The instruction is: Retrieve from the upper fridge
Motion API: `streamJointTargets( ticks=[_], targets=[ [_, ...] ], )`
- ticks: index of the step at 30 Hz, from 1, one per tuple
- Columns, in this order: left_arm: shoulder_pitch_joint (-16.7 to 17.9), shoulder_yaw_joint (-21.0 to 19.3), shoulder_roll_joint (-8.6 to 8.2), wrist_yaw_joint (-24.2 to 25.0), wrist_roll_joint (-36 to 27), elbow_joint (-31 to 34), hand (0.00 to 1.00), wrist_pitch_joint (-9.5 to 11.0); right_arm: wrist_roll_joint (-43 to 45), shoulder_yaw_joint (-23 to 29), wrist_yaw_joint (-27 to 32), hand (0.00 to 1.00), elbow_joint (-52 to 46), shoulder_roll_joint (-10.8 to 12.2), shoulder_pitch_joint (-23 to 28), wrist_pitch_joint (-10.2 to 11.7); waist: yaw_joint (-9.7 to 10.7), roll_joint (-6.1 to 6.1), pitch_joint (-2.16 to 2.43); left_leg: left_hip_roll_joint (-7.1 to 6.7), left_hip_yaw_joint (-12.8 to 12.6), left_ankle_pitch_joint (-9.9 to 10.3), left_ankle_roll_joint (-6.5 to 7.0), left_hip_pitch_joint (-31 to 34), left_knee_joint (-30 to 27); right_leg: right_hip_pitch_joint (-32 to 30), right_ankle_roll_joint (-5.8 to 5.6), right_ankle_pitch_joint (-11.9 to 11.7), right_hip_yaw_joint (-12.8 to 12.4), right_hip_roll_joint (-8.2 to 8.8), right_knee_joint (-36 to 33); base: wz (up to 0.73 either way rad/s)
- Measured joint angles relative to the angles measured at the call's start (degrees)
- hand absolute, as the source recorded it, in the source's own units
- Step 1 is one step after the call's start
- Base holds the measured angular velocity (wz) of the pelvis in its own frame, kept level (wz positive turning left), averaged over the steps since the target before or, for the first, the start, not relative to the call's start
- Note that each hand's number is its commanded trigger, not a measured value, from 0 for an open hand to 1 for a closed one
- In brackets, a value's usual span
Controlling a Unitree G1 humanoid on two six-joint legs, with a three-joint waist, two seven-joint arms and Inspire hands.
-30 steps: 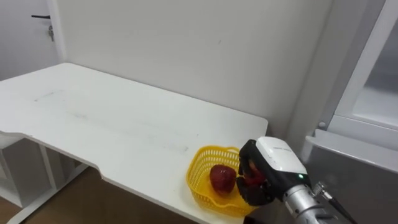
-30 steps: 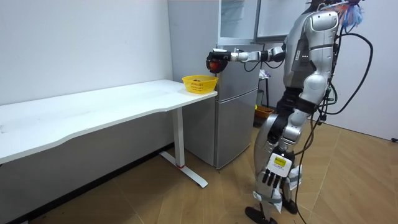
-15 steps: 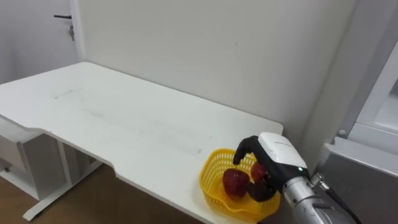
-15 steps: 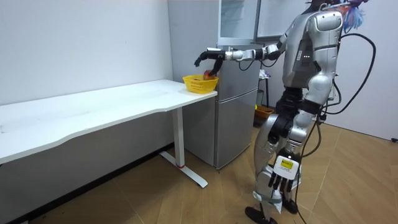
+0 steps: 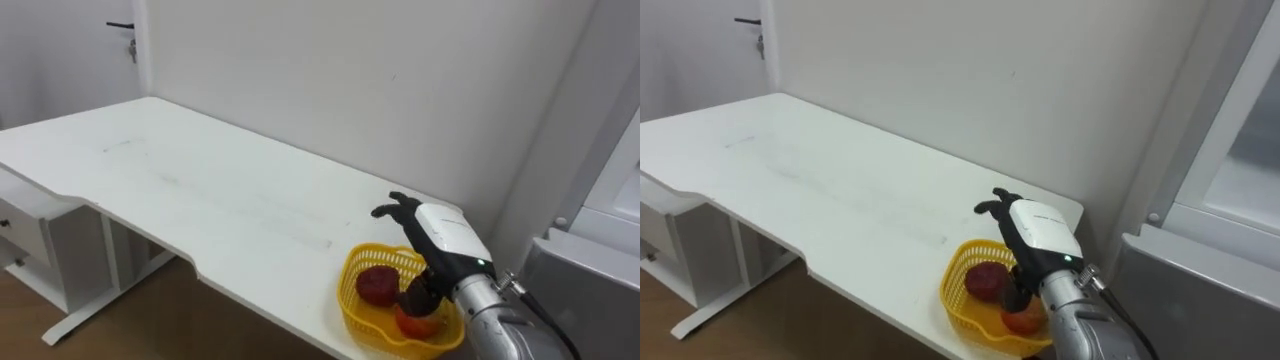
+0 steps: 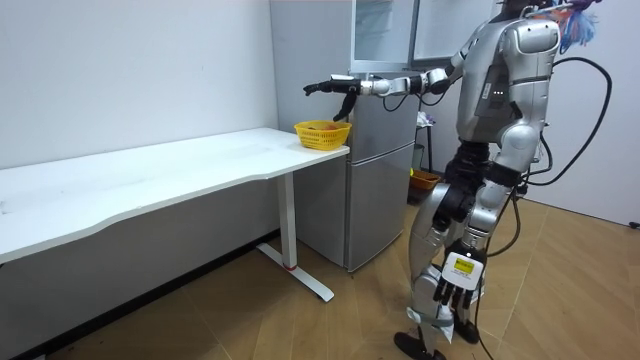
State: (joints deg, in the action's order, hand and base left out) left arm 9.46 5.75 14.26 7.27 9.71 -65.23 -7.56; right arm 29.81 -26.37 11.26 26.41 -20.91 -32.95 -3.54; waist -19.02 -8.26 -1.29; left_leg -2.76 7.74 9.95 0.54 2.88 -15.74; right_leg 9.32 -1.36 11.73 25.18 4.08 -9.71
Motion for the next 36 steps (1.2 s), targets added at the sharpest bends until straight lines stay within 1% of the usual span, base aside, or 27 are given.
streamJointTargets(
  ticks=[3, 6, 11, 19, 25, 31, 34, 36],
  targets=[
    [-0.13, 0.01, -0.02, -0.48, 0.01, 0.12, 0.00, -0.02, -0.24, 0.01, 0.09, 0.00, -0.06, 0.08, 0.00, 0.00, -0.11, -0.09, 0.10, -0.06, -0.02, -0.05, -0.03, 0.50, -0.12, -0.22, 0.01, 0.00, -0.01, 0.02, -0.01, 0.00],
    [-0.11, 0.01, 0.10, -0.86, 0.01, 0.08, 0.00, -0.02, -0.25, 0.01, 0.32, 0.00, -0.07, 0.12, -0.01, 0.01, -0.02, 0.17, 0.19, -0.08, 0.02, -0.05, -0.02, 0.44, -0.03, -0.26, 0.00, 0.00, 0.00, 0.04, 0.02, 0.00],
    [0.05, 0.07, -0.11, -1.60, 0.00, 0.59, 0.00, 0.05, -0.26, 0.01, 0.71, 0.00, -0.07, 0.12, -0.01, 0.04, 0.06, 0.32, 0.24, -0.02, 0.07, -0.06, -0.03, 0.30, 0.07, -0.37, 0.00, 0.00, -0.03, 0.01, 0.07, 0.00],
    [0.11, -0.03, -0.14, -1.30, 0.04, 0.50, 0.00, 0.07, -1.94, 0.55, 0.72, 0.00, -1.24, 0.12, -0.01, 0.60, 0.25, 0.28, 0.28, -0.03, -0.22, -0.08, -0.04, 0.27, 0.31, -0.32, 0.00, 0.00, -0.07, 0.04, 0.07, 0.00],
    [0.26, -0.06, -0.14, -1.35, 0.05, 0.58, 0.00, 0.05, -4.73, 0.64, 0.72, 0.00, -5.63, 0.29, -0.01, 0.73, 1.46, 0.32, 0.29, -0.02, -0.24, -0.08, -0.04, -0.08, 0.39, 0.01, 0.00, 0.00, -0.53, 0.04, 0.04, 0.00],
    [0.07, -0.03, -0.14, -1.89, -0.15, 0.78, 0.00, 0.06, -8.34, 0.66, 0.71, 0.00, -8.48, 0.30, 0.01, 0.98, 2.17, 0.97, 0.31, -0.02, -0.48, -0.08, -0.04, -0.33, 0.35, 0.20, 0.00, 0.00, -1.37, 0.03, 0.03, -0.01],
    [0.39, -0.02, -0.35, -2.40, -0.11, 1.01, 0.00, 0.06, -9.62, 0.73, 0.71, 0.00, -11.86, 0.47, 0.23, 1.01, 2.79, 1.84, 0.40, 0.11, -1.26, -0.08, -0.03, -0.54, 0.36, -0.16, 0.00, 0.00, -1.91, 0.04, -0.01, -0.12],
    [0.70, -0.08, -0.73, -2.59, -0.07, 1.12, 0.00, 0.06, -9.64, 0.93, 0.71, 0.00, -16.18, 0.68, 0.96, 1.05, 3.07, 2.57, 0.46, 0.33, -2.34, -0.09, -0.02, -0.51, 0.37, -0.38, 0.00, 0.00, -2.99, 0.05, 0.01, -0.24]
  ],
)
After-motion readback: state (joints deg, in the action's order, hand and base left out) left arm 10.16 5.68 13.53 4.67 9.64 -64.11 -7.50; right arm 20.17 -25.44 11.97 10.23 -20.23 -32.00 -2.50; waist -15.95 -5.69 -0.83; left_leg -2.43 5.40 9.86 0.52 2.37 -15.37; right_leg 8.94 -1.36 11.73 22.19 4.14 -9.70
